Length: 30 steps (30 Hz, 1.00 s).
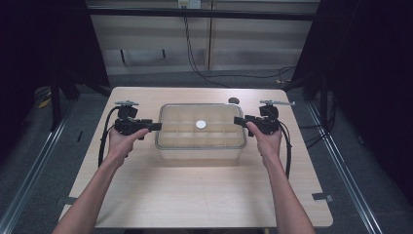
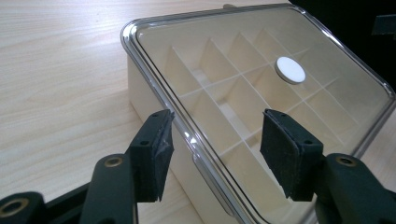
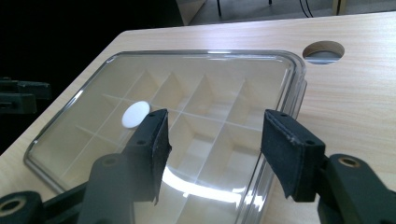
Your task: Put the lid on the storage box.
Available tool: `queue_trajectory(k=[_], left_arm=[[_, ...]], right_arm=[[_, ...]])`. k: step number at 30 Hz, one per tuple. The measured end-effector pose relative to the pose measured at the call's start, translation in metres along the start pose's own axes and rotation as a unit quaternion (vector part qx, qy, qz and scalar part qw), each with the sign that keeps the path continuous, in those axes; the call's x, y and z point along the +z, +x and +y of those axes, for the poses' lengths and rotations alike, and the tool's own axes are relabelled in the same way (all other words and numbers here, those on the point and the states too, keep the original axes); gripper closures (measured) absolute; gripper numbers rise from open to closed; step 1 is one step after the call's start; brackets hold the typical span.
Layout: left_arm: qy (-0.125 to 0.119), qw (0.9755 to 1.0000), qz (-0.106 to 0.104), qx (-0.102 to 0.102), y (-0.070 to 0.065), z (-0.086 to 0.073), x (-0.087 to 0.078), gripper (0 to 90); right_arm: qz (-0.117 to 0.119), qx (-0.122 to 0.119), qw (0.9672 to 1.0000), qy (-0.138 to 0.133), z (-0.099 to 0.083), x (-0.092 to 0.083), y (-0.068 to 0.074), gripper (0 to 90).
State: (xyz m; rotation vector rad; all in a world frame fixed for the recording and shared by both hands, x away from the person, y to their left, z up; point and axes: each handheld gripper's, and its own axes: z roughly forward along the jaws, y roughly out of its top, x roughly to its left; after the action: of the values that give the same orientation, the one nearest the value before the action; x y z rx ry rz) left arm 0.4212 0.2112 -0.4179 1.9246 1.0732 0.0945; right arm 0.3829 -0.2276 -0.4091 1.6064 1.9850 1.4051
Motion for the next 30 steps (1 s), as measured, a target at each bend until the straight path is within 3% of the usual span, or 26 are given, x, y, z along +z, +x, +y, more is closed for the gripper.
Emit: queue_trajectory(k=[4,10,18,23,26,28,30], left_arm=[[0.0,0.9999,0.011,0.013,-0.003,-0.006,-0.006,43.9],[-0.008,0.9999,0.009,0.008,-0.003,-0.013,-0.015,44.6],[-0.023,0.9995,0.003,0.02,-0.011,-0.024,-0.032,42.7],[-0.033,0.999,0.014,0.027,-0.014,-0.035,-0.042,43.2],[-0.034,0.9993,0.003,0.015,-0.009,-0.046,-0.048,43.7],[-0.028,0.9992,0.019,0.024,-0.009,-0.052,-0.053,43.7],[-0.03,0.9991,0.017,0.023,-0.008,-0.056,-0.06,43.7]], right_arm=[[0.008,-0.006,0.9999,-0.005,-0.005,-0.009,0.004,41.9],[0.005,-0.009,0.9999,-0.006,-0.014,-0.019,0.007,43.8],[0.015,-0.006,0.9997,-0.017,-0.027,-0.036,0.009,43.5],[0.022,-0.014,0.9988,-0.041,-0.035,-0.054,0.014,42.3],[0.026,-0.013,0.9987,-0.042,-0.04,-0.064,0.016,42.2],[0.027,-0.015,0.9986,-0.043,-0.042,-0.067,0.016,42.2],[0.026,-0.014,0.9986,-0.043,-0.046,-0.072,0.016,42.1]])
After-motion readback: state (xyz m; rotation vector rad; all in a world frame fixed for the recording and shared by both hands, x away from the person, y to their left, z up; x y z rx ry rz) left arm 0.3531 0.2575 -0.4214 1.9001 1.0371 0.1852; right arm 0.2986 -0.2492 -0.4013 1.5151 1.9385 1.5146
